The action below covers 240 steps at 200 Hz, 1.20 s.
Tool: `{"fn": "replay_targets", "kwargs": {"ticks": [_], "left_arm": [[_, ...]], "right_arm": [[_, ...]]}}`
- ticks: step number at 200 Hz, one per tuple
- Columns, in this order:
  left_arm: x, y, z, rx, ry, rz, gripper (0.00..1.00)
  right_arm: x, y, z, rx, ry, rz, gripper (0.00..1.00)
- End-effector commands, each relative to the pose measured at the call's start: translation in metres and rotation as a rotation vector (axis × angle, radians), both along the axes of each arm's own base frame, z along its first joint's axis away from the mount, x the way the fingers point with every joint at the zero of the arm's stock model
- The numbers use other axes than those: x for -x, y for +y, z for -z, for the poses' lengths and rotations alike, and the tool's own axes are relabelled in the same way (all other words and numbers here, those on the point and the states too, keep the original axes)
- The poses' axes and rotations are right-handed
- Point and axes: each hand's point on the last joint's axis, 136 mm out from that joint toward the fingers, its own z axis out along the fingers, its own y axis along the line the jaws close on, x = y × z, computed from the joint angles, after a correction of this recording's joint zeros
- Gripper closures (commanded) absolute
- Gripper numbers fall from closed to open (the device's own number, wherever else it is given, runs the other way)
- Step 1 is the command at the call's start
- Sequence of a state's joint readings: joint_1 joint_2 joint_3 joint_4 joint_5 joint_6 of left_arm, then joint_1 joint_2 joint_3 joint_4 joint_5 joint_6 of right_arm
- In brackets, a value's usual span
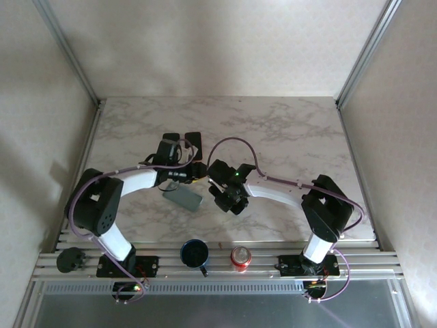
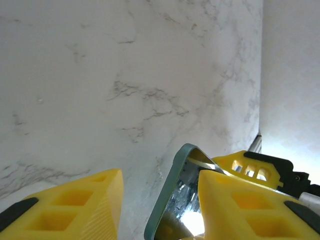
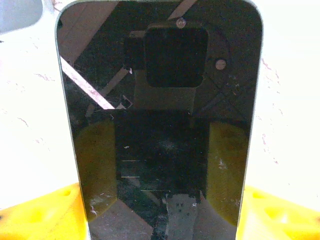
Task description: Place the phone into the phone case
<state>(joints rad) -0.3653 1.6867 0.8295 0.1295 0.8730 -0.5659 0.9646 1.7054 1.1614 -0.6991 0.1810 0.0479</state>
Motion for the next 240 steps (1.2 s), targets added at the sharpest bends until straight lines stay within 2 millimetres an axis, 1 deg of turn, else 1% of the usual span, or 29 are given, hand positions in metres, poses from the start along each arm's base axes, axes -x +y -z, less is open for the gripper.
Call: {"fn": "replay_targets", "kwargs": {"ticks": [1, 18, 41, 58, 62, 66, 78, 107, 126, 148, 240], "left_arm": [[-0.001, -0.017, -0.011, 0.091, -0.012, 0.058, 0.55], [-0.002, -0.019, -0.007, 0.094, -0.004, 0.067, 0.54], [0.006, -0.024, -0.003, 0.125, 0.017, 0.105, 0.53], [0.010, -0.028, -0.008, 0.173, 0.016, 0.124, 0.52], [0.013, -0.029, -0.006, 0.180, 0.034, 0.129, 0.52], [0.012, -0.030, -0.010, 0.196, 0.014, 0.136, 0.52], [0.014, -0.032, -0.010, 0.203, 0.017, 0.146, 0.51], [0.021, -0.034, -0.003, 0.198, 0.039, 0.167, 0.51], [0.025, -0.031, 0.008, 0.159, 0.065, 0.163, 0.51], [0.026, -0.030, 0.014, 0.141, 0.073, 0.155, 0.51], [0.040, -0.040, 0.011, 0.166, 0.081, 0.210, 0.55]], "right_arm": [[-0.005, 0.004, -0.023, -0.037, -0.037, -0.007, 0.38], [-0.006, 0.004, -0.024, -0.037, -0.037, -0.006, 0.38], [-0.006, 0.005, -0.026, -0.042, -0.039, -0.007, 0.38], [-0.006, 0.005, -0.026, -0.043, -0.037, -0.008, 0.38], [-0.006, 0.005, -0.026, -0.040, -0.036, -0.007, 0.38], [-0.006, 0.005, -0.026, -0.041, -0.036, -0.009, 0.38], [-0.006, 0.005, -0.026, -0.042, -0.036, -0.009, 0.38], [-0.006, 0.006, -0.027, -0.049, -0.033, -0.009, 0.38], [-0.007, 0.007, -0.028, -0.056, -0.033, -0.010, 0.38], [-0.009, 0.007, -0.029, -0.056, -0.034, -0.010, 0.39], [-0.010, 0.006, -0.029, -0.062, -0.034, -0.010, 0.39]]}}
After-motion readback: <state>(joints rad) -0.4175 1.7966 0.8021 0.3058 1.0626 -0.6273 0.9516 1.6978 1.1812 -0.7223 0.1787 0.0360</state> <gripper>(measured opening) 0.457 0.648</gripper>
